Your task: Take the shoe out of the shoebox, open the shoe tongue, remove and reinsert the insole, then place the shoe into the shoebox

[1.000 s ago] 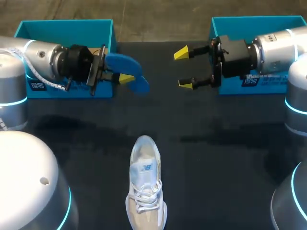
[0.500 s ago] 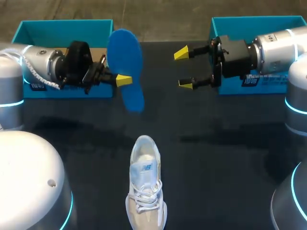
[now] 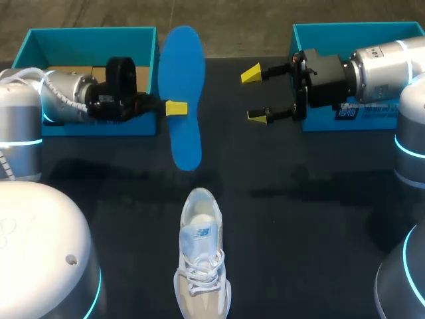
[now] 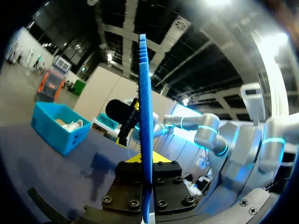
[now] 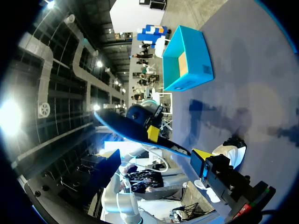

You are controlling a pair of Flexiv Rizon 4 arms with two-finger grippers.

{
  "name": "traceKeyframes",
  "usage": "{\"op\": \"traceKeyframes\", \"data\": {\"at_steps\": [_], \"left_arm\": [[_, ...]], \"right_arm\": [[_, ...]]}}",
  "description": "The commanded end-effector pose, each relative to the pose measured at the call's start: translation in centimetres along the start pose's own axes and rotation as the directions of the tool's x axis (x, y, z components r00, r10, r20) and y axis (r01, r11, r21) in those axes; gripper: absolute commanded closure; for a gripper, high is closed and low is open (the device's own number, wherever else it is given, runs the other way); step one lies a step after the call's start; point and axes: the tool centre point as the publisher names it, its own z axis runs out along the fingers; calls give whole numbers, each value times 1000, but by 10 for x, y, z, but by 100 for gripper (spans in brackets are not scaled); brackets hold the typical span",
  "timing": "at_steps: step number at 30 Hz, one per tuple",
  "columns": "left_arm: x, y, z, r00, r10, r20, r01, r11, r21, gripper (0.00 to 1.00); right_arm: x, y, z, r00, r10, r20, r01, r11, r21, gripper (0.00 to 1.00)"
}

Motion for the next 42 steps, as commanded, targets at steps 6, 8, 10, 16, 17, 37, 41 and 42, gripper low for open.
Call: {"op": "traceKeyframes", "data": {"at_steps": [6,8,10,16,17,37,41,42], "left_arm": [[-8,-2,-2,858,-509,-68,513,856,64,100],[-9,-4,-3,814,-574,-92,580,809,90,100],[-8,-6,-4,791,-604,-101,612,784,101,100],[-12,-3,-2,796,-604,-48,604,786,132,100],[-13,-2,-1,781,-622,-54,623,770,138,100],[-28,-1,11,663,-748,-2,738,654,166,100],[-28,1,16,656,-754,14,743,649,165,100],[-28,2,17,652,-758,19,745,645,168,100]], "right_arm": [[0,0,2,1000,0,1,0,1000,-2,0],[0,0,2,1000,0,1,0,1000,-2,0],[0,0,2,1000,0,1,0,1000,-2,0],[0,0,2,1000,0,1,0,1000,-2,0],[0,0,2,1000,0,1,0,1000,-2,0],[0,0,2,1000,0,1,0,1000,-2,0],[0,0,2,1000,0,1,0,1000,-2,0],[0,0,2,1000,0,1,0,1000,-2,0]]}}
